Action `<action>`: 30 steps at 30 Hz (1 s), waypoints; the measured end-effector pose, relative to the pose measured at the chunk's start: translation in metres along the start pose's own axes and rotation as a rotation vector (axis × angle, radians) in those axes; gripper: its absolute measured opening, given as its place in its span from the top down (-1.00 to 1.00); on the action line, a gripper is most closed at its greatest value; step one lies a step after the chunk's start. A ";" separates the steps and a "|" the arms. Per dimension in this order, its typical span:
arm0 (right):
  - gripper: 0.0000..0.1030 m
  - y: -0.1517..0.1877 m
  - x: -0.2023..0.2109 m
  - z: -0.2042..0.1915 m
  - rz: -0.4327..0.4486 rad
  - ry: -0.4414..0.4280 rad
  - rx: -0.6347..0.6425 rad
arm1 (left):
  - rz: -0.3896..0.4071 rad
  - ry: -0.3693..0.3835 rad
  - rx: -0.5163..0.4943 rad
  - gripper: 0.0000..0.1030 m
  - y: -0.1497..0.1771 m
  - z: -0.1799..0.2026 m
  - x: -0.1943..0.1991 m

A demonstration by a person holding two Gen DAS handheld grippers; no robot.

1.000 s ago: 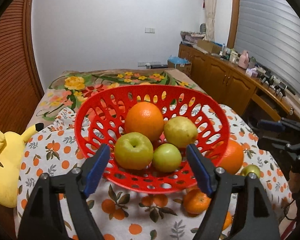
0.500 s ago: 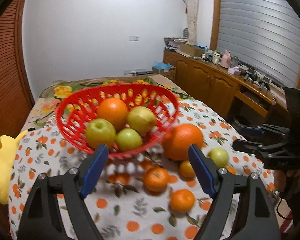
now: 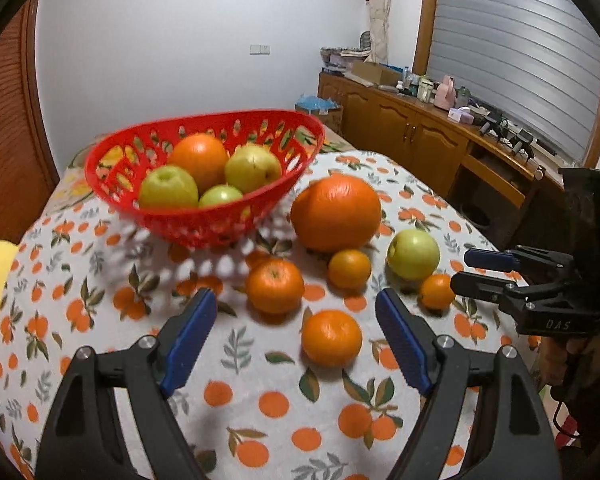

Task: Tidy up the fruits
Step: 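Reach the left gripper to a tangerine while the right gripper reaches another tangerine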

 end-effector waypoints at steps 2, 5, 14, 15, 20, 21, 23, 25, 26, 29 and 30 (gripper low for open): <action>-0.15 0.004 0.000 0.000 -0.003 -0.001 -0.004 | -0.013 -0.001 0.003 -0.59 0.006 -0.001 -0.002; -0.02 0.009 -0.004 0.000 -0.011 0.002 -0.005 | -0.031 0.001 -0.010 -0.59 0.015 -0.001 -0.005; 0.07 0.013 -0.019 0.003 -0.043 0.036 -0.015 | -0.072 0.018 -0.023 -0.59 0.030 0.006 -0.013; 0.07 0.013 -0.020 0.004 -0.045 0.039 -0.018 | -0.075 0.021 -0.023 -0.59 0.031 0.007 -0.014; 0.07 0.015 -0.025 0.007 -0.062 0.051 -0.030 | -0.087 0.036 -0.019 -0.59 0.034 0.009 -0.019; 0.08 0.015 -0.026 0.008 -0.064 0.051 -0.035 | -0.092 0.036 -0.020 -0.59 0.034 0.010 -0.021; 0.10 0.016 -0.028 0.009 -0.075 0.041 -0.041 | -0.099 0.040 -0.021 -0.58 0.035 0.012 -0.023; 0.19 0.016 -0.029 0.006 -0.075 0.045 -0.027 | -0.109 0.038 -0.024 -0.57 0.036 0.014 -0.027; 0.23 0.017 -0.030 0.004 -0.078 0.047 -0.017 | -0.112 0.034 -0.024 -0.57 0.035 0.015 -0.028; 0.33 0.018 -0.031 -0.002 -0.077 0.058 0.015 | -0.120 0.038 -0.026 -0.53 0.035 0.018 -0.033; 0.33 0.018 -0.031 -0.002 -0.075 0.059 0.019 | -0.124 0.037 -0.029 -0.49 0.034 0.019 -0.035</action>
Point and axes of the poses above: each gripper's, at about its wrist camera, not at the fingertips, and x roughly against the way its jaws point, z to its right, y to its underside, the point moved 5 cm from there along -x, roughly the way its jaws point, and after that the axes turned 12 degrees about -y, right-handed, at the moved point
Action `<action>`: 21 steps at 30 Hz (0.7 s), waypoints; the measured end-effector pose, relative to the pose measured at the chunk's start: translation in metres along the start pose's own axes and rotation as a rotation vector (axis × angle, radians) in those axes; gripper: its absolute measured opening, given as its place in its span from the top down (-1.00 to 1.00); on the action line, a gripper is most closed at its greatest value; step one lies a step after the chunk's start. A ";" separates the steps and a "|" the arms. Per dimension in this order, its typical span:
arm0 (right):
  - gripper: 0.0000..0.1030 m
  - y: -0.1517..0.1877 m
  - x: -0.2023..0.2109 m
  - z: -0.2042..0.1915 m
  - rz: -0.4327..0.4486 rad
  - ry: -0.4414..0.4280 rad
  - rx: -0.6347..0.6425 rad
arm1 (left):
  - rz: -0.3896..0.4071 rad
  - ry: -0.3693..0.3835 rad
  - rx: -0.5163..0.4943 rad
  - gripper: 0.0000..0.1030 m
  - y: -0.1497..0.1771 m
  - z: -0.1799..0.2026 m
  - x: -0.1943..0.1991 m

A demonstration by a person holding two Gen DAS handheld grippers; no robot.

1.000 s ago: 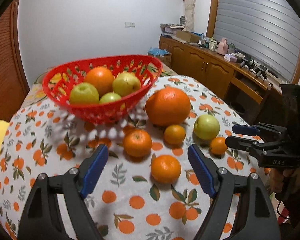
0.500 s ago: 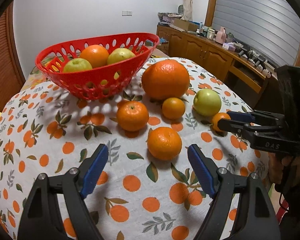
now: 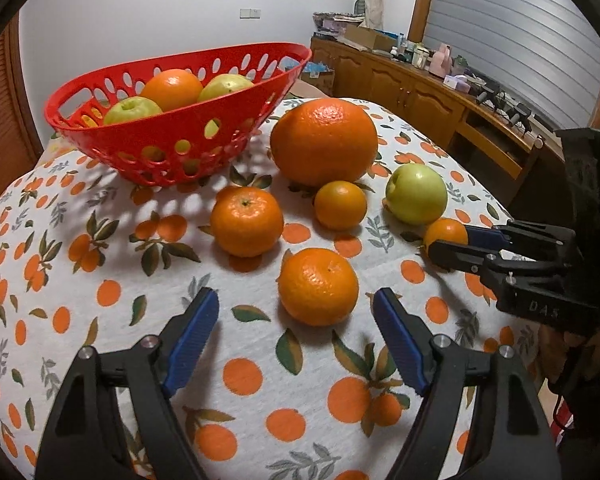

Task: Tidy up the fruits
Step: 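Reach the left gripper to a tangerine while the right gripper reaches another tangerine, then close the left gripper on its tangerine while the right gripper grasps its tangerine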

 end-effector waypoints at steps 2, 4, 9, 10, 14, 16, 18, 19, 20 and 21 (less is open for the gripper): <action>0.33 0.000 0.000 0.000 0.003 -0.005 -0.001 | -0.007 -0.003 -0.007 -0.43 -0.001 0.002 -0.003; 0.33 0.000 0.001 0.001 0.006 -0.009 -0.004 | -0.009 0.003 -0.011 -0.31 0.000 0.005 -0.005; 0.34 0.000 0.001 0.001 0.009 -0.012 -0.005 | -0.018 0.021 -0.017 -0.05 -0.001 0.011 -0.009; 0.34 0.000 0.001 0.001 0.011 -0.013 -0.006 | -0.019 0.020 -0.018 -0.03 -0.001 0.012 -0.010; 0.34 0.000 0.002 0.001 0.011 -0.013 -0.005 | -0.021 0.016 -0.030 0.09 -0.001 0.015 -0.012; 0.33 0.000 0.002 0.002 0.008 -0.011 -0.006 | -0.010 0.008 -0.041 0.17 -0.001 0.017 -0.010; 0.34 0.000 0.002 0.002 0.005 -0.011 -0.008 | -0.012 0.020 -0.034 0.18 0.000 0.016 -0.009; 0.34 0.000 0.002 0.002 0.006 -0.010 -0.007 | -0.009 0.023 -0.029 0.18 0.000 0.015 -0.008; 0.34 0.000 0.002 0.002 0.005 -0.010 -0.007 | -0.005 0.020 -0.027 0.19 0.000 0.014 -0.007; 0.34 0.000 0.002 0.002 0.004 -0.011 -0.008 | -0.001 0.018 -0.023 0.19 0.000 0.013 -0.005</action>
Point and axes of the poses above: each gripper's, at about its wrist camera, not at the fingertips, and x roughly against the way its jaws point, z to its right, y to its underside, the point moved 5 cm from there along -x, roughly the way its jaws point, and after that the axes turned 12 degrees about -y, right-handed, at the moved point
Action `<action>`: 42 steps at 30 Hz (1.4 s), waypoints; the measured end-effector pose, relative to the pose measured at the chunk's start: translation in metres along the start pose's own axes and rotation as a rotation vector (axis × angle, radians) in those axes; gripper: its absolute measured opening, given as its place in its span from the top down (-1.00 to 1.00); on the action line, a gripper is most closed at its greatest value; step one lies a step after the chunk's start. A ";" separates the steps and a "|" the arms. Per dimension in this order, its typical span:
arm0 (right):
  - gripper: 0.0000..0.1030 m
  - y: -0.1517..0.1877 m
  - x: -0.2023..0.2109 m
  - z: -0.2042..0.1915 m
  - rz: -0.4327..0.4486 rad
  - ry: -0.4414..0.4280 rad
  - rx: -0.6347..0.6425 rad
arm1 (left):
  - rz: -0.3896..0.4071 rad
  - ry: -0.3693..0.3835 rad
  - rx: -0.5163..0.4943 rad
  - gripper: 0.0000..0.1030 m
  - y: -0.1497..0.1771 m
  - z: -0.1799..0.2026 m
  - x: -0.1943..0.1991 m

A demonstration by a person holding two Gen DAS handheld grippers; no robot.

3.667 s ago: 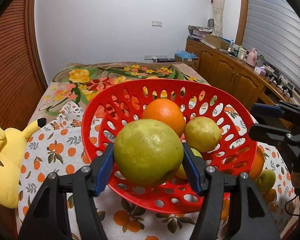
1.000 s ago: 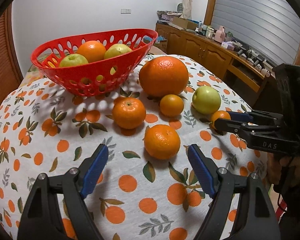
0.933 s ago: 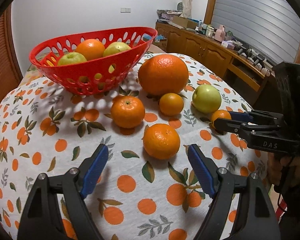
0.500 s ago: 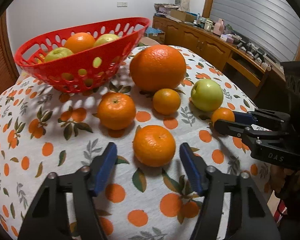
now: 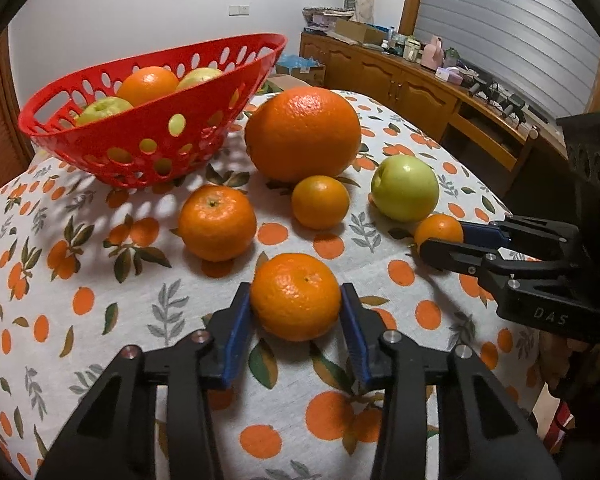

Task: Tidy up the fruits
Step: 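Close the left gripper on its tangerine while the right gripper grasps its tangerine, then carry the right tangerine into the basket and open while the left gripper carries its tangerine over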

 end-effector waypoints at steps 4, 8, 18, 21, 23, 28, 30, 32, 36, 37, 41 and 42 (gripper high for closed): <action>0.34 -0.001 0.001 -0.001 0.007 -0.001 0.003 | 0.017 0.000 0.018 0.20 -0.001 -0.005 0.008; 0.34 -0.002 0.001 -0.006 0.004 -0.004 0.021 | 0.038 -0.006 0.032 0.20 -0.004 -0.012 0.017; 0.34 -0.017 0.010 -0.033 0.032 -0.060 0.072 | 0.097 -0.030 0.068 0.20 -0.016 -0.033 0.040; 0.34 -0.028 0.012 -0.043 0.047 -0.076 0.093 | 0.113 -0.040 0.079 0.20 -0.020 -0.041 0.047; 0.34 -0.035 0.013 -0.047 0.056 -0.083 0.102 | 0.121 -0.046 0.085 0.20 -0.023 -0.045 0.050; 0.33 -0.051 0.016 -0.058 0.077 -0.094 0.129 | 0.148 -0.061 0.107 0.20 -0.030 -0.058 0.059; 0.34 -0.057 0.016 -0.062 0.083 -0.101 0.139 | 0.157 -0.068 0.115 0.21 -0.033 -0.063 0.061; 0.33 -0.065 0.016 -0.067 0.089 -0.104 0.154 | 0.166 -0.072 0.122 0.21 -0.037 -0.069 0.064; 0.33 -0.082 0.013 -0.074 0.103 -0.124 0.175 | 0.186 -0.086 0.134 0.20 -0.046 -0.083 0.069; 0.34 -0.087 0.011 -0.075 0.106 -0.130 0.179 | 0.188 -0.089 0.136 0.21 -0.049 -0.086 0.069; 0.33 -0.109 0.001 -0.081 0.114 -0.147 0.201 | 0.206 -0.102 0.141 0.21 -0.059 -0.098 0.071; 0.33 -0.112 0.000 -0.083 0.114 -0.150 0.203 | 0.210 -0.105 0.143 0.21 -0.062 -0.101 0.071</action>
Point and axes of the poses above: each gripper's, at about its wrist camera, not at the fingertips, and x roughly against the way its jaws point, z to its right, y to its underside, the point moved 5 cm from there along -x, roughly the way its jaws point, and after that the axes turned 12 degrees about -y, right-handed, at the moved point
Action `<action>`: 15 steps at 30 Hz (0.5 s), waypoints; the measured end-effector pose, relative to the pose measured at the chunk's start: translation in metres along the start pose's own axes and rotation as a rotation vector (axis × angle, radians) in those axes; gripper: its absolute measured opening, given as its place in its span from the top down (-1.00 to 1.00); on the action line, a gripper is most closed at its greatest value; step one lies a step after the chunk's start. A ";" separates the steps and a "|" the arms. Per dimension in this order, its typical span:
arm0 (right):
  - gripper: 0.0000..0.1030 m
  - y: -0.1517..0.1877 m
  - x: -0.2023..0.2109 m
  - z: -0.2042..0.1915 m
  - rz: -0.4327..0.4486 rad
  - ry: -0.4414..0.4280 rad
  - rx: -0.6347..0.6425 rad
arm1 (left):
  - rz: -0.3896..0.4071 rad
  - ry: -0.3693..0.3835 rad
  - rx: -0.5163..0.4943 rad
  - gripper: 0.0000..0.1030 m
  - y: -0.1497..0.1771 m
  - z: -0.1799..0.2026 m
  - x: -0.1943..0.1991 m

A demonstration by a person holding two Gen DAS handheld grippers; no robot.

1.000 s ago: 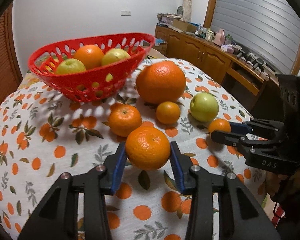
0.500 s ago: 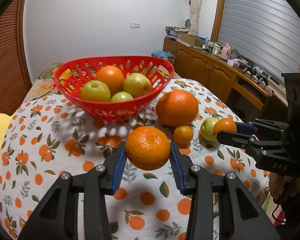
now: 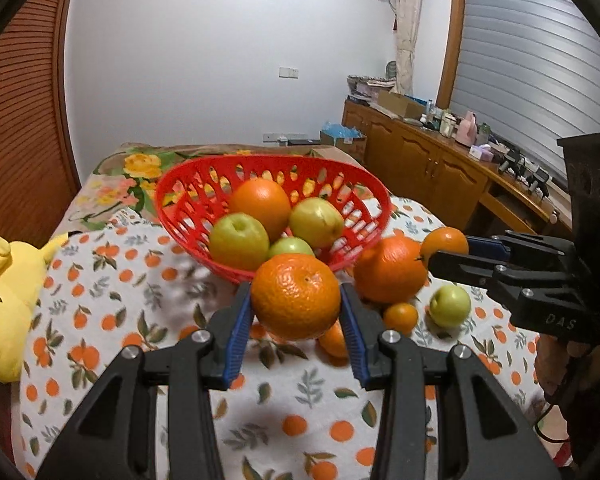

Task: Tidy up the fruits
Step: 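Carry the right tangerine into the basket and open while the left gripper carries its tangerine over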

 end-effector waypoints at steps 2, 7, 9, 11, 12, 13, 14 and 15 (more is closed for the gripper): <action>0.33 -0.010 -0.009 0.001 -0.005 -0.009 0.010 | 0.003 -0.007 0.002 0.21 -0.006 -0.006 -0.004; 0.33 -0.026 -0.025 0.003 -0.015 -0.019 0.029 | 0.001 -0.018 0.009 0.20 -0.017 -0.018 -0.015; 0.33 -0.032 -0.033 0.003 -0.022 -0.027 0.033 | -0.001 -0.022 0.013 0.20 -0.021 -0.022 -0.020; 0.33 -0.036 -0.042 0.005 -0.035 -0.033 0.036 | -0.002 -0.027 0.013 0.20 -0.025 -0.026 -0.026; 0.33 -0.037 -0.045 0.006 -0.040 -0.033 0.037 | -0.002 -0.029 0.013 0.20 -0.026 -0.028 -0.028; 0.33 -0.038 -0.049 0.007 -0.048 -0.033 0.039 | -0.003 -0.030 0.013 0.20 -0.028 -0.030 -0.031; 0.33 -0.038 -0.053 0.008 -0.057 -0.036 0.039 | -0.003 -0.032 0.012 0.20 -0.029 -0.031 -0.033; 0.33 -0.038 -0.058 0.009 -0.064 -0.040 0.037 | -0.004 -0.034 0.011 0.20 -0.030 -0.033 -0.035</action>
Point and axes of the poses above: each gripper's, at about its wrist camera, not at the fingertips, and x roughly against the way its jaws point, z to its right, y to its underside, the point moved 5 cm from there along -x, roughly the way its jaws point, and after that the axes turned 12 degrees about -y, right-handed, at the moved point
